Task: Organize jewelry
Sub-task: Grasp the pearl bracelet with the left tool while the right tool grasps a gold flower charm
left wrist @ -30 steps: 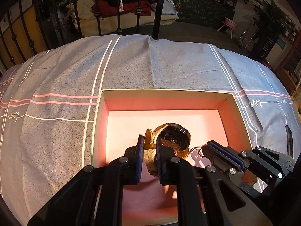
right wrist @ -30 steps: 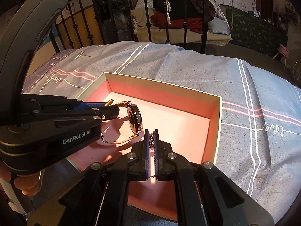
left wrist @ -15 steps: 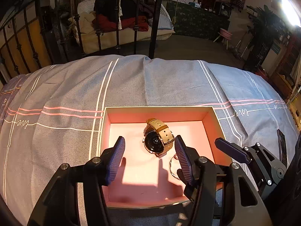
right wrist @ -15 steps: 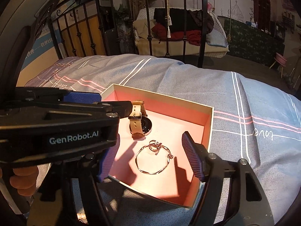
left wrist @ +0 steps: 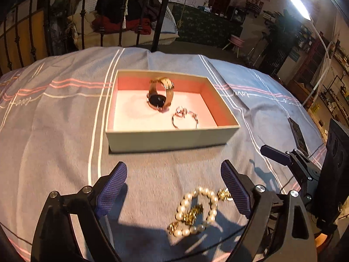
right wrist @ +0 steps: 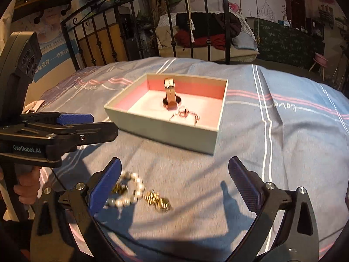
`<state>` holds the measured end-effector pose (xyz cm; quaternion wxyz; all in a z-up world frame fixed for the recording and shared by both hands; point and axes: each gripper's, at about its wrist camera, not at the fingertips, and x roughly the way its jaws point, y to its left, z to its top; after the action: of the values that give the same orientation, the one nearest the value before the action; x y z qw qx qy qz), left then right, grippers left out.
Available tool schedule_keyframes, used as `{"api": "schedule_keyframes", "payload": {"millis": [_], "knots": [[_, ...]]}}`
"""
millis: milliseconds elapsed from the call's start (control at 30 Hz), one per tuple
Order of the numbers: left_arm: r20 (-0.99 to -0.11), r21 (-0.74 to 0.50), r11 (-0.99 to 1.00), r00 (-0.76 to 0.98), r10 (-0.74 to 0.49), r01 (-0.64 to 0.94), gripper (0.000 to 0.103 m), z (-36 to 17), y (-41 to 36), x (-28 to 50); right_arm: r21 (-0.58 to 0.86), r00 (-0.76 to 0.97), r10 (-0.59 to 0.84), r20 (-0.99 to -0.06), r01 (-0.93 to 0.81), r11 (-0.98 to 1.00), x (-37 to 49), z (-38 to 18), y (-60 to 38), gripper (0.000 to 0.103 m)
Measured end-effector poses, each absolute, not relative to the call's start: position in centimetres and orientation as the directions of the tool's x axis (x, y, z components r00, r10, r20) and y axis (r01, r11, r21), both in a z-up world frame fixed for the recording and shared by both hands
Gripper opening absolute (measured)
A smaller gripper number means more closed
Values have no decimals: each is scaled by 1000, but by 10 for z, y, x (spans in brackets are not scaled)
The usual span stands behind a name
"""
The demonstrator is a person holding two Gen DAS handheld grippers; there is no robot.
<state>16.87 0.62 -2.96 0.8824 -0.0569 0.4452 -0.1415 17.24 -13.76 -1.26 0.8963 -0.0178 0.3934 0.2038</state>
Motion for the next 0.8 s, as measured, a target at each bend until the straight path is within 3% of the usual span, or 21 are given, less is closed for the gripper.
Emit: {"api": "schedule_keyframes", "payload": {"millis": [133, 267, 633, 733, 800], "knots": [[-796, -227, 961, 538, -278, 160, 84, -49, 9, 149, 173, 585, 367, -723, -361, 916, 154, -25, -149, 93], [-822, -140, 982, 538, -186, 126, 78, -53, 17, 153, 196, 575, 371, -729, -344, 918, 153, -30, -154, 91], [-861, 43, 944, 492, -131, 327, 72, -73, -21, 164, 176, 563, 358, -745, -351, 920, 155, -33, -147, 91], [-858, 26, 937, 489, -158, 348, 49, -73, -24, 163, 165, 559, 352, -751, -357, 920, 156, -33, -145, 91], [-851, 34, 927, 498, -169, 374, 14, -71, -29, 160, 157, 555, 353, -753, -370, 916, 156, -32, -143, 91]]}}
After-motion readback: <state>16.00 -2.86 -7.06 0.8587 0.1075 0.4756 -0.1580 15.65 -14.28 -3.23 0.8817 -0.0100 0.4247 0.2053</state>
